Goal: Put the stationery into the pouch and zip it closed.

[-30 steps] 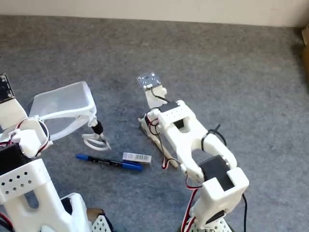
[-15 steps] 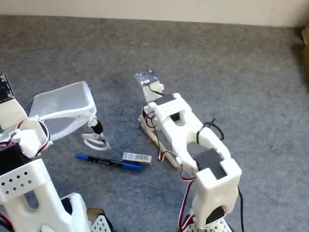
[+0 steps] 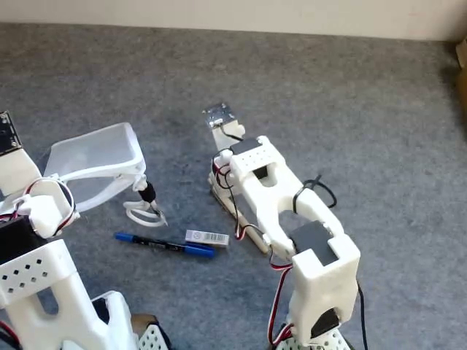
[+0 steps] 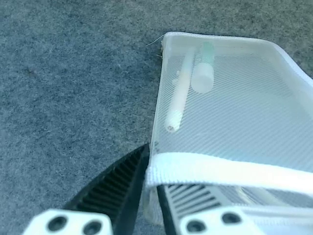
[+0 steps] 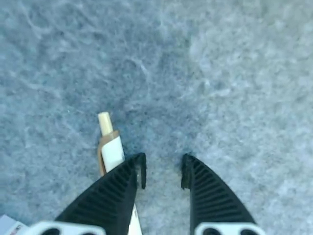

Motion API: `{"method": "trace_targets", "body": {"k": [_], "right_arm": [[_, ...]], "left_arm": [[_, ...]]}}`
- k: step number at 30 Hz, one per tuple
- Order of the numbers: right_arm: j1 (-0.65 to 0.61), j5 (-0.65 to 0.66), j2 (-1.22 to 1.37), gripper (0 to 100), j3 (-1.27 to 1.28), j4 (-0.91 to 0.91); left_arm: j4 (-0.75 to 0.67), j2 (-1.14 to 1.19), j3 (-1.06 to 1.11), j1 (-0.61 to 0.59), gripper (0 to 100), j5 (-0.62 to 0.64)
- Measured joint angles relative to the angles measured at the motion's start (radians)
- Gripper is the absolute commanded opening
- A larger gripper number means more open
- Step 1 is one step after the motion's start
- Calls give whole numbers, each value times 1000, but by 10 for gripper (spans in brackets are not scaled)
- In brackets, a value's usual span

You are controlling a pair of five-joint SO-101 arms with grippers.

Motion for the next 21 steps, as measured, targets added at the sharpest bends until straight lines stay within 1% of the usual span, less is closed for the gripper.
{"method": "trace_targets", "body": {"k": [9,14,18,21], "right_arm": [[-34,0,0,116,-2,0],[-38,0,-54,116,3,0],[-87,0,-140,116,32,0],[-127,0,-150,116,74,-2]], "left_arm": [[-5,0,0,0,7,0],[-5,0,0,0,7,0],[-5,0,0,11,7,0],[-5,0,0,11,7,0]]}}
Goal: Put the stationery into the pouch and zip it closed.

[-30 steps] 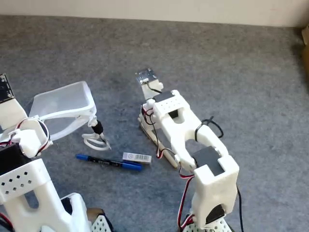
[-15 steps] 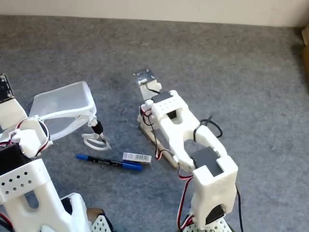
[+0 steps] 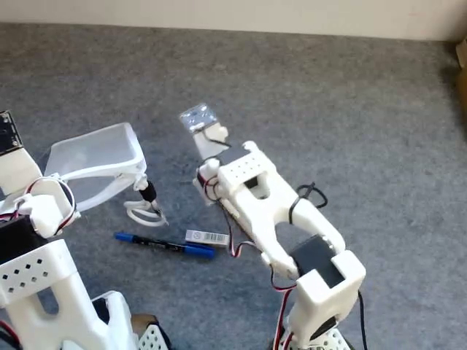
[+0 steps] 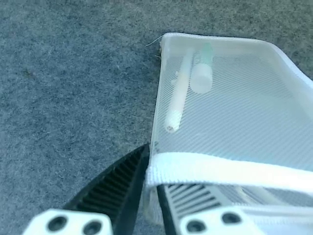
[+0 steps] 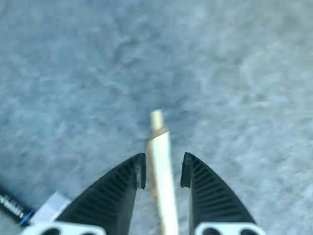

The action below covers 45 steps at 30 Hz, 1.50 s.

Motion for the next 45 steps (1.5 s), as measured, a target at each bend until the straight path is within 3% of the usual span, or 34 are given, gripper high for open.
{"method": "trace_targets", "body": {"k": [12,16,28,45], "right_arm": [[-26,2,135,108,-49,3],[-9,2,170,2,-80,3],[3,2,195,5,-121,66],[-3,3,-43,5,-5,103]], "left_arm": [[0,0,0,0,7,0],[0,0,0,0,7,0],[0,0,0,0,7,0],[0,0,0,0,7,0]]}}
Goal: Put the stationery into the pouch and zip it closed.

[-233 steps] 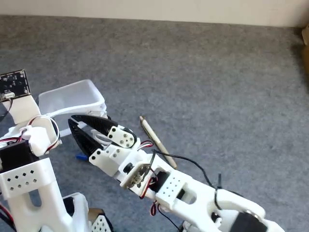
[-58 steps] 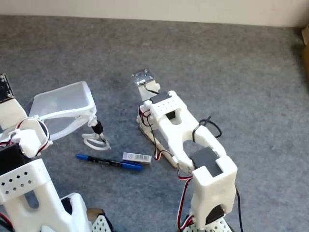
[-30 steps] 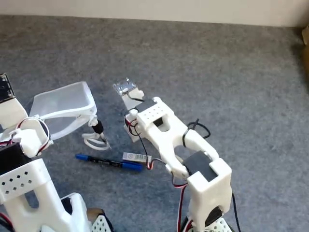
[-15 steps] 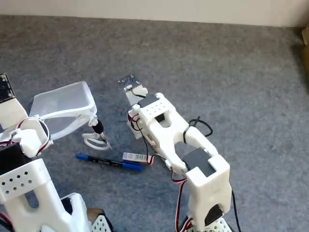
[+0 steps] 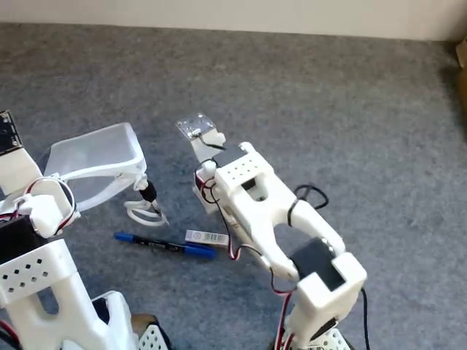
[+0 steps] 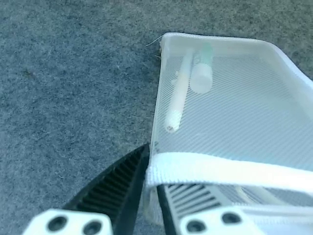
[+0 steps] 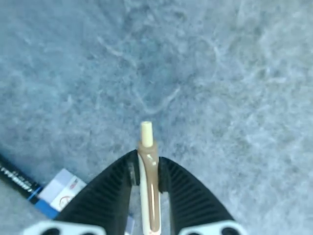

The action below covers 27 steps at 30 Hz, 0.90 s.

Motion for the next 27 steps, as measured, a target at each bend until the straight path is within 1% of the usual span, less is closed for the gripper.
{"method": "trace_targets", "body": {"k": [10,22,27], "right_arm": [[0,0,-166,5,95,-2],[0,0,-416,5,374,-249],[0,0,-508,5,430,-287]], "left_arm": [[0,0,0,0,7,0],[-3,-5,18,0,7,0],[-3,-5,18,0,7,0]]}}
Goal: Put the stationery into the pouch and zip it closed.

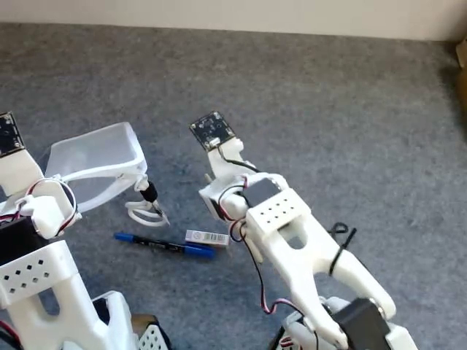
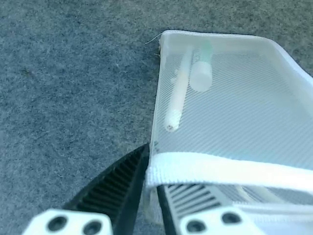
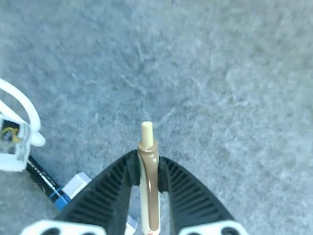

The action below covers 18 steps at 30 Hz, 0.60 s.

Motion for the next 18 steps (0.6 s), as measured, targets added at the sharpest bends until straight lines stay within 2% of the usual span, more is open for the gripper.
{"method": "trace_targets", "body": {"k": [18], "right_arm": [[0,0,-259,5,186,-132]], "left_arm": [[-2,2,0,0,7,0]]}}
